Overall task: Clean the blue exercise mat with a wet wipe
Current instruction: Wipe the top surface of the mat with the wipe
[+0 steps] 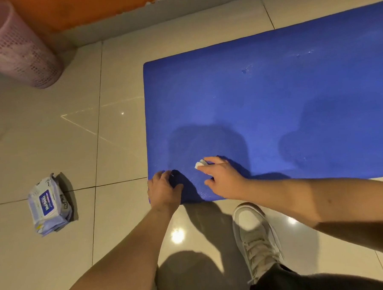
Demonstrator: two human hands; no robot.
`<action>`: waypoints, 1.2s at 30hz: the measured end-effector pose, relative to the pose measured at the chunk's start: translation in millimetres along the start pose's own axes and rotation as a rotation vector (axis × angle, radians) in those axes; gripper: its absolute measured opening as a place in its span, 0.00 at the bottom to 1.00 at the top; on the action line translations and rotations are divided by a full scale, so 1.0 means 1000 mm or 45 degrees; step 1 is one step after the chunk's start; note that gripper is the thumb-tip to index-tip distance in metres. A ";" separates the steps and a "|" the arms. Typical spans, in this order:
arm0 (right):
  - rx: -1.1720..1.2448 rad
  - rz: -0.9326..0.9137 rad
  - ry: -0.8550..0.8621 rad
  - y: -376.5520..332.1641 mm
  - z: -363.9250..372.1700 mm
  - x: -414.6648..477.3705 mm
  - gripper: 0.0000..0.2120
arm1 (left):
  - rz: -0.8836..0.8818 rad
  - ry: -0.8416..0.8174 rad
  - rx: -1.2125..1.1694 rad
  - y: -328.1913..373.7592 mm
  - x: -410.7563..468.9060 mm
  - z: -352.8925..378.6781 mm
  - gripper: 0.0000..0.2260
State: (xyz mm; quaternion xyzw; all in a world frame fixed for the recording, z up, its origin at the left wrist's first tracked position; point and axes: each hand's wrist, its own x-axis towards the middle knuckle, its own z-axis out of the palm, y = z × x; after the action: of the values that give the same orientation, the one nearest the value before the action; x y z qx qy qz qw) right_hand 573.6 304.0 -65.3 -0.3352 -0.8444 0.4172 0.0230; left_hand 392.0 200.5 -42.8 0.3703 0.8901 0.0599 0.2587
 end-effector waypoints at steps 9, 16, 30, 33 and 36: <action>0.655 0.355 0.059 -0.024 -0.076 -0.022 0.15 | 0.062 -0.256 -0.983 0.077 -0.045 -0.011 0.12; 0.410 0.462 0.088 -0.028 -0.092 -0.043 0.15 | -0.055 -0.101 -1.025 0.112 -0.068 -0.020 0.06; 1.056 0.906 0.062 -0.087 -0.156 -0.037 0.12 | 0.279 -0.087 -1.025 0.150 -0.079 -0.069 0.06; 0.990 0.919 0.048 -0.090 -0.170 -0.032 0.12 | 0.336 -0.187 -1.075 0.156 -0.084 -0.081 0.08; 0.843 0.894 0.051 -0.084 -0.177 -0.030 0.06 | 0.310 -0.167 -1.064 0.157 -0.074 -0.080 0.08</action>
State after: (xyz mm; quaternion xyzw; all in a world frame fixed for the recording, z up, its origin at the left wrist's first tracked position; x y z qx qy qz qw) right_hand 607.3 372.3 118.1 -0.5825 -0.5014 0.6397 0.0026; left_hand 494.1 268.8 103.9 0.3391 0.7209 0.4213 0.4333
